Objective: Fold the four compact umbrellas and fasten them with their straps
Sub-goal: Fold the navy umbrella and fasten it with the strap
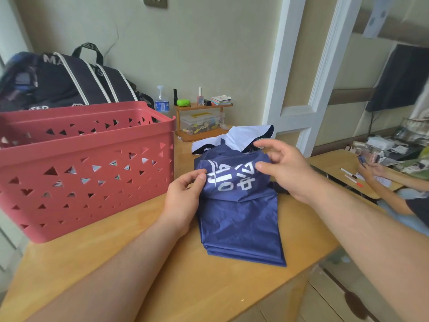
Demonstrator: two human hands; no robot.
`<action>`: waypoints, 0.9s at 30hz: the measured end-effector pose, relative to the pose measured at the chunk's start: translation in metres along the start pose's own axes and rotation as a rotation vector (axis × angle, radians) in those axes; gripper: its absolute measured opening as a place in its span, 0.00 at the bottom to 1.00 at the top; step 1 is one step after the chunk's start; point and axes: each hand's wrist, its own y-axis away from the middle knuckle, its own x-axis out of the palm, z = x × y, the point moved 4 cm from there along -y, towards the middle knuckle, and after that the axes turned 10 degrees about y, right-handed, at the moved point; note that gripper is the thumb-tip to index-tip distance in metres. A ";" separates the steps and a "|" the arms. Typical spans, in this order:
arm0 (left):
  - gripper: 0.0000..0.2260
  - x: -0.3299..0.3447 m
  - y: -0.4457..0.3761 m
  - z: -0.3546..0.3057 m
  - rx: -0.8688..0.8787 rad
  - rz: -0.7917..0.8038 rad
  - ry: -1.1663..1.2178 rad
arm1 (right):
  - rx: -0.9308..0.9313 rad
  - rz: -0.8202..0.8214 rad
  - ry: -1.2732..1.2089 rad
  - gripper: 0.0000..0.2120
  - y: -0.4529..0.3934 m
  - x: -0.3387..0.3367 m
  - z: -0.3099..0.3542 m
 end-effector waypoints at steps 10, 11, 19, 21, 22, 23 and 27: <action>0.08 0.016 0.001 -0.032 0.012 0.077 0.060 | 0.048 -0.061 -0.131 0.15 0.033 -0.019 -0.026; 0.08 0.019 0.003 -0.038 0.035 0.109 0.065 | 0.054 -0.063 -0.153 0.15 0.033 -0.018 -0.027; 0.15 0.020 0.004 -0.039 0.066 0.166 -0.070 | 0.112 -0.078 -0.468 0.19 0.026 -0.017 -0.015; 0.17 0.017 0.001 -0.037 0.092 0.180 -0.085 | 0.110 -0.071 -0.450 0.18 0.025 -0.017 -0.013; 0.16 0.016 0.000 -0.038 0.117 0.175 -0.098 | 0.112 -0.075 -0.438 0.17 0.026 -0.017 -0.012; 0.12 0.015 -0.001 -0.040 0.151 0.161 -0.122 | 0.112 -0.085 -0.414 0.16 0.026 -0.018 -0.011; 0.07 0.009 -0.003 -0.049 0.320 0.057 -0.366 | 0.069 -0.105 -0.255 0.17 0.026 -0.019 -0.010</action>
